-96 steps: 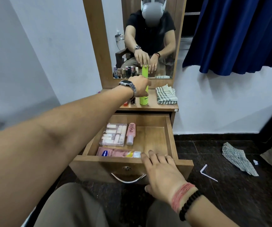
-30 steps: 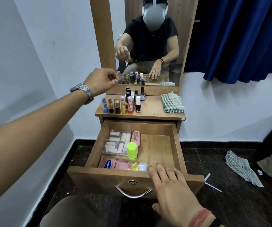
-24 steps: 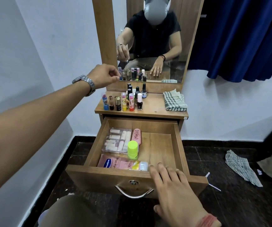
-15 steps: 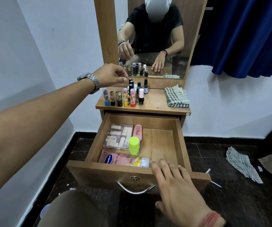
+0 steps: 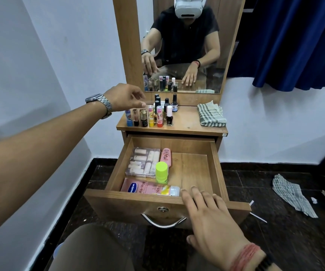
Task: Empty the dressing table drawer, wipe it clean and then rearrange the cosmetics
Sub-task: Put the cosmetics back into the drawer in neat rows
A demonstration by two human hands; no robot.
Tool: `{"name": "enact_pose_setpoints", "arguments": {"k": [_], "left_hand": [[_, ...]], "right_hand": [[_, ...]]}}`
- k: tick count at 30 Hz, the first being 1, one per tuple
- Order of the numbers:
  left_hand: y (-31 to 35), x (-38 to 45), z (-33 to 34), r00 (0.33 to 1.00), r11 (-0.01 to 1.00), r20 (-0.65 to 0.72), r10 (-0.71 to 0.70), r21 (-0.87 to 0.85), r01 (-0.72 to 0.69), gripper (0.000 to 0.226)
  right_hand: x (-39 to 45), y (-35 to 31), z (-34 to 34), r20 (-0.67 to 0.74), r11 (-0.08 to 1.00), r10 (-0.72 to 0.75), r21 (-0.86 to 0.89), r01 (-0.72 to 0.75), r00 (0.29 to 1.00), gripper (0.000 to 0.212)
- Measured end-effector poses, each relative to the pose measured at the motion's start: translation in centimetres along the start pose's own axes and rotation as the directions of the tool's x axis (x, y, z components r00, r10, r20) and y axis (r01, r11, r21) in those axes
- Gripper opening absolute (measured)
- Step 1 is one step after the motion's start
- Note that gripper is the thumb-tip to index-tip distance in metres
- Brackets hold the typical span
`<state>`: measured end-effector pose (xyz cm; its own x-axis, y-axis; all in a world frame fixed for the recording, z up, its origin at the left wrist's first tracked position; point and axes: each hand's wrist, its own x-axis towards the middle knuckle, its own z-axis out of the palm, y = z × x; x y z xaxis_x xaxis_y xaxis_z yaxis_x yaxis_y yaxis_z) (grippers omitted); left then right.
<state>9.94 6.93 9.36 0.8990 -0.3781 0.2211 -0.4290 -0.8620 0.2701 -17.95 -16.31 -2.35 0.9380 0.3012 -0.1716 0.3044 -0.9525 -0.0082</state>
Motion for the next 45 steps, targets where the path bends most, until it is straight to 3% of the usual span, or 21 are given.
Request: {"name": "enact_pose_setpoints", "arguments": {"k": [8, 20, 27, 37, 41, 45], "left_hand": [[-0.7, -1.8, -0.1, 0.997, 0.997, 0.024, -0.068, 0.044, 0.067, 0.039], [-1.3, -2.4, 0.5, 0.991, 0.984, -0.068, -0.113, 0.128, 0.121, 0.021], [-1.5, -4.1, 0.0, 0.987, 0.99, -0.087, -0.138, 0.006, 0.139, 0.016], [4.6, -8.8, 0.1, 0.991, 0.989, -0.079, 0.112, -0.084, -0.119, 0.013], [6.3, -9.7, 1.5, 0.975, 0.976, -0.027, 0.219, 0.004, -0.219, 0.014], [5.6, -10.2, 3.4, 0.974, 0.971, 0.049, 0.22, 0.088, -0.224, 0.011]], "right_hand": [[-0.1, -0.1, 0.0, 0.007, 1.0, 0.005, -0.031, -0.004, 1.0, 0.089], [0.0, -0.1, -0.1, 0.015, 0.999, 0.007, -0.032, -0.007, 1.0, 0.091], [0.1, -0.1, 0.2, 0.007, 0.999, 0.014, -0.049, -0.013, 1.0, 0.09], [0.2, -0.2, 0.4, 0.017, 0.996, 0.03, -0.08, -0.029, 0.999, 0.092], [0.3, -0.1, 0.3, 0.021, 0.997, 0.029, -0.076, -0.027, 0.999, 0.094], [0.3, 0.0, 0.3, 0.023, 0.998, 0.027, -0.058, -0.025, 0.999, 0.093]]}}
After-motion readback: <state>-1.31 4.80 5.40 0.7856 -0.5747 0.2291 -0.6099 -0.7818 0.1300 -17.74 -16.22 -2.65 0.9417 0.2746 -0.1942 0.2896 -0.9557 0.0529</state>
